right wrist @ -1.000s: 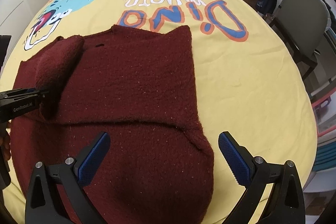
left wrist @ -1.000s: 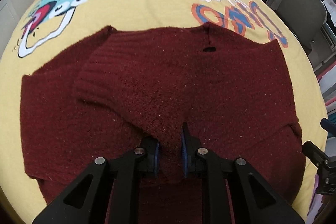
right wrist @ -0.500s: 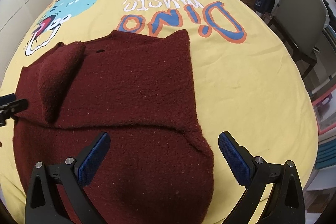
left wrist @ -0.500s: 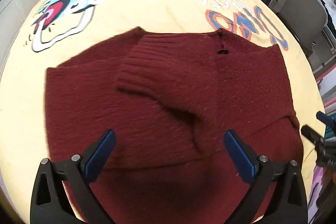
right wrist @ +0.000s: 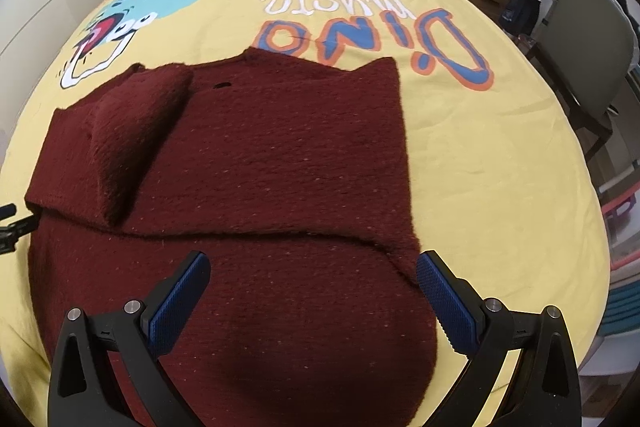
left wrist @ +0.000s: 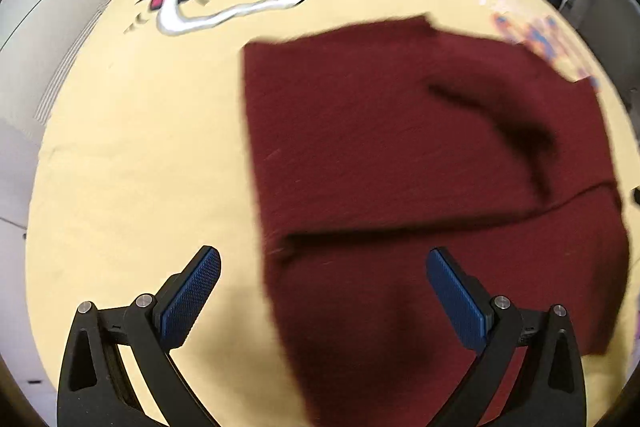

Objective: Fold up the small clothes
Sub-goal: 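Open the left tool to release the sleeve onto the sweater, then grasp the sweater side edge with the left tool and fold it inward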

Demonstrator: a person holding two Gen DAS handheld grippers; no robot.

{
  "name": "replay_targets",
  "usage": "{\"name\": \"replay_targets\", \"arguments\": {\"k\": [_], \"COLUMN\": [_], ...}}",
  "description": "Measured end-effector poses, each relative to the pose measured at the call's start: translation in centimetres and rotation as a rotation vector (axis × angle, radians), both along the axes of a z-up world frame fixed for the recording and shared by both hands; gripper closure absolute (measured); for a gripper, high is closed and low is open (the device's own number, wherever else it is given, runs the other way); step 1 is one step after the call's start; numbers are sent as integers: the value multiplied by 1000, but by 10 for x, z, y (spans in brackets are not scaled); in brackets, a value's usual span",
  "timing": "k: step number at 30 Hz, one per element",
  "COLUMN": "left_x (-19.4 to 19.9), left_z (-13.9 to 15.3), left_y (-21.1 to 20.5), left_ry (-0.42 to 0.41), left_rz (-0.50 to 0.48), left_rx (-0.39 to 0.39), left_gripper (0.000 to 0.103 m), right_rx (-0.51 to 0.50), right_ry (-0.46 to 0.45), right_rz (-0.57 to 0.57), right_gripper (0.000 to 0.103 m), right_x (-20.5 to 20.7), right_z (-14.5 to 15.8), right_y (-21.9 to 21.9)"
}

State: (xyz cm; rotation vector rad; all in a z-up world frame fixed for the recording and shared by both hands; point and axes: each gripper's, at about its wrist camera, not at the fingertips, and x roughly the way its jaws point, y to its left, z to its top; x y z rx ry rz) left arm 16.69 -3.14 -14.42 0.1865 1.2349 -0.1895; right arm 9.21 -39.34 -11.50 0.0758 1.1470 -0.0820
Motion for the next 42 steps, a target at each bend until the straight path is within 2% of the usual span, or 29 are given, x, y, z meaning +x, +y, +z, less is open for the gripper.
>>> {"name": "replay_targets", "arguments": {"k": [2, 3, 4, 6, 9, 11, 14, 16, 19, 24, 30, 32, 33, 35, 36, 37, 39, 42], "left_x": [4, 5, 8, 14, 21, 24, 26, 27, 25, 22, 15, 23, 30, 32, 33, 34, 35, 35], "left_z": [-11, -14, -20, -31, -36, -33, -32, -31, -30, -29, -28, -30, -31, -31, -30, -29, -29, -27], "left_y": [8, 11, 13, 14, 13, 9, 3, -2, -12, -16, -20, -4, 6, 8, 10, 11, 14, 16], "left_ry": [10, 12, 13, 37, 34, 11, 12, 9, 0, 3, 0, 6, 10, 15, 17, 20, 23, 22], "left_rz": [18, 23, 30, 35, 40, 25, 10, -9, -47, -53, -56, -54, -54, -52, -53, -51, -50, -57], "left_rx": [2, 3, 12, 20, -10, -15, -30, -35, -7, -18, -17, -23, -27, -34, -44, -47, -50, -49], "left_gripper": [7, 16, 31, 46, 47, 54, 69, 86, 90, 90, 90, 90, 90, 90, 90, 90, 90, 90], "right_rx": [-2, -4, -8, -20, -31, -33, -27, -25, -31, -71, -103, -102, -118, -147, -154, -152, -110, -65], "right_ry": [5, 8, 11, 16, 18, 13, -4, -20, -49, -48, 44, 74, 86, 98, 102, 101, 86, 40], "right_rz": [7, 12, 18, 34, 59, 81, 127, 168, 242, 350, 414, 408, 407, 412, 411, 407, 393, 329], "right_gripper": [1, 1, 1, 1, 1, 1, 1, 1, 1, 1, 6, 8, 10, 30, 54, 68, 80, 83], "right_x": [1, 2, 2, 4, 8, 13, 24, 34, 52, 92, 140, 149, 153, 154, 154, 153, 150, 140], "right_z": [-2, -2, -3, -4, -4, -2, 6, 13, 24, 23, -10, -25, -33, -41, -43, -42, -34, -13], "right_y": [4, 6, 9, 16, 25, 36, 57, 75, 107, 163, 210, 216, 219, 219, 217, 213, 199, 167]}}
